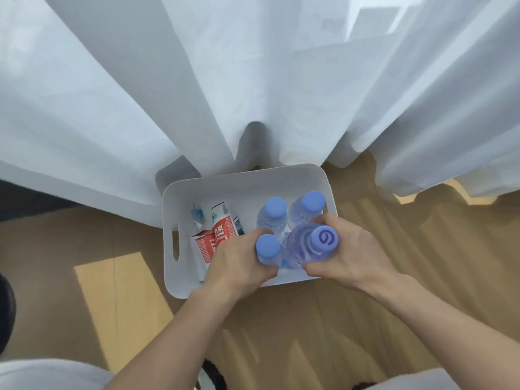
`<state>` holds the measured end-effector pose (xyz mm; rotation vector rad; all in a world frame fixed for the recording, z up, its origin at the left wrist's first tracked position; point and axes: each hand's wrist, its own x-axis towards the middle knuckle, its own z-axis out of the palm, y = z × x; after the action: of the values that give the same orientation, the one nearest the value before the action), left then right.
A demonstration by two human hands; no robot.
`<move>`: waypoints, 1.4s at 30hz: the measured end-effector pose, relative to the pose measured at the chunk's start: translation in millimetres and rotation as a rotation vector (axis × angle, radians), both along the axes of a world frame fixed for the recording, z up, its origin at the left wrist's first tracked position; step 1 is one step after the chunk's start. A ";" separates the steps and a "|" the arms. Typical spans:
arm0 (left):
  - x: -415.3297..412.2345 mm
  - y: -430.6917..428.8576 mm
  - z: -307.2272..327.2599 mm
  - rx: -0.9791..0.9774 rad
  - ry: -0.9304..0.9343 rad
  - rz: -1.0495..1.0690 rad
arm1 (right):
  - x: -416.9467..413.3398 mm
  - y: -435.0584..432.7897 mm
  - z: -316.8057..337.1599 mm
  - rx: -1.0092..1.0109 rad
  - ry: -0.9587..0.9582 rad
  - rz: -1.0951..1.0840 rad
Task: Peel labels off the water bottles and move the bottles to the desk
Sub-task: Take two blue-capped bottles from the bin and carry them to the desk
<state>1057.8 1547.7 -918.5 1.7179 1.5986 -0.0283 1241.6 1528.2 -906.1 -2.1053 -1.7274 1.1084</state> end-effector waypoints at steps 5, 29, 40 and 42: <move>-15.7 18.8 57.8 -0.024 -0.092 0.085 | 16.0 7.1 52.3 0.029 0.120 -0.123; 24.6 45.4 160.3 -0.271 -0.954 0.604 | 0.7 35.5 130.6 -0.263 1.571 -0.450; -24.0 -63.8 337.7 -0.512 -0.932 0.741 | -48.6 -67.3 315.7 -0.440 1.524 -0.658; -35.1 -67.3 399.2 -0.481 -0.935 0.729 | -57.1 -66.6 375.1 -0.504 1.570 -0.643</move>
<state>1022.7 1480.4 -519.4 0.5392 1.2333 0.6061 1184.5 1461.6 -531.0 -0.9565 -0.0455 2.0795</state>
